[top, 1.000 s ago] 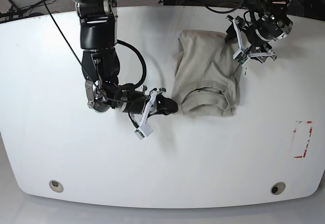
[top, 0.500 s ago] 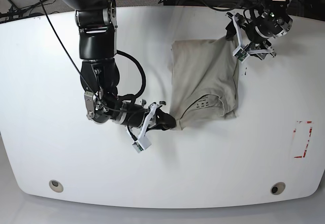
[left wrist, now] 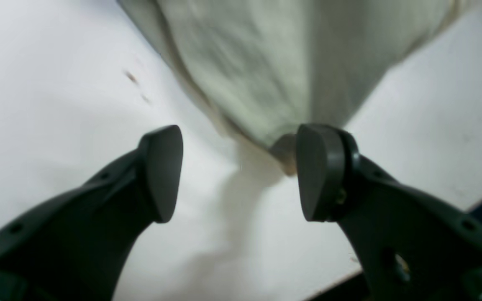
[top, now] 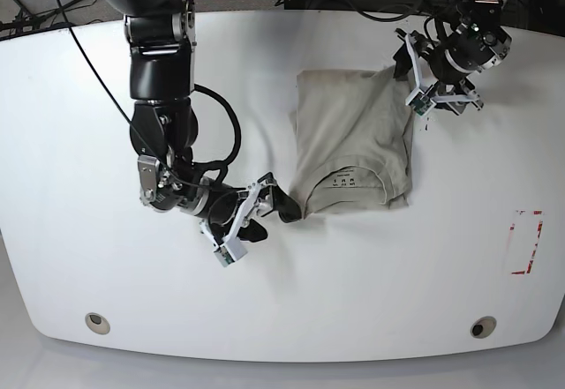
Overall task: Fold the T-shirt properly
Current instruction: 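Tug the shirt edge with the right gripper to flatten the fold, then grasp the folded shirt edges with both grippers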
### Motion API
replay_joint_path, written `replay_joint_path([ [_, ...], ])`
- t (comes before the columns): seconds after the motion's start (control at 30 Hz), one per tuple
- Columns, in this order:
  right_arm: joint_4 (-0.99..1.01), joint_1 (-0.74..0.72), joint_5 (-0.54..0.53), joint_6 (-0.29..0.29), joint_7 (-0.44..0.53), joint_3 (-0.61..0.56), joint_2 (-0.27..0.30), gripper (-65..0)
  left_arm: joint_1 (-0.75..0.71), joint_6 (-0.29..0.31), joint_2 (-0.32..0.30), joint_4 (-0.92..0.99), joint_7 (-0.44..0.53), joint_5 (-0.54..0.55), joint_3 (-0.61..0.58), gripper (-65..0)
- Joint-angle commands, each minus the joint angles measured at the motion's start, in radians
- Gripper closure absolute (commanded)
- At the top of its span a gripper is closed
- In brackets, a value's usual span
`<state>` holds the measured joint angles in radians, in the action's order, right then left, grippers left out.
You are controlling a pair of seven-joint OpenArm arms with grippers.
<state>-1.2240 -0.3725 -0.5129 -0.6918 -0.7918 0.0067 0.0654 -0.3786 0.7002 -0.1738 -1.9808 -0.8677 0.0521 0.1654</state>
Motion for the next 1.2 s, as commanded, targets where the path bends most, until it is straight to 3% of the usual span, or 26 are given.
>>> replay_joint_path([
  [0.0,-0.09,0.002,-0.036,-0.006,-0.028,0.002,0.021,-49.9,0.02,-0.002,-0.007,-0.03,0.015,0.007,0.003,-39.2],
  [0.2,-0.307,0.131,-0.069,-0.006,-0.176,-0.001,0.041,-44.5,0.143,-0.002,-0.003,-0.024,0.014,0.005,0.004,-39.2],
  [0.33,-0.391,0.221,-0.071,-0.006,-0.242,-0.003,0.035,-40.4,0.269,-0.002,0.035,-0.007,0.011,-0.002,0.004,-39.2],
  [0.63,-0.402,0.315,-0.069,-0.006,-0.246,-0.012,-0.017,-26.5,0.478,-0.002,0.044,0.202,0.011,-0.002,0.006,-39.4],
  [0.73,-0.402,0.317,-0.071,-0.006,-0.246,-0.092,-0.02,-23.8,0.54,-0.002,0.044,0.312,0.015,-0.001,0.004,-39.4],
  [0.83,-0.4,0.313,-0.068,-0.006,-0.246,-0.159,-0.025,-25.5,0.583,-0.002,0.044,0.397,0.017,-0.001,0.004,-39.6],
  [1.0,-0.399,0.313,-0.066,-0.006,-0.243,-0.238,-0.025,-34.1,0.636,-0.003,0.044,0.519,0.02,-0.001,0.004,-39.6],
  [1.17,-0.327,0.312,-0.066,-0.006,-0.239,-0.264,-0.028,-34.9,0.659,-0.002,0.043,0.628,0.103,-0.001,0.001,-39.6],
])
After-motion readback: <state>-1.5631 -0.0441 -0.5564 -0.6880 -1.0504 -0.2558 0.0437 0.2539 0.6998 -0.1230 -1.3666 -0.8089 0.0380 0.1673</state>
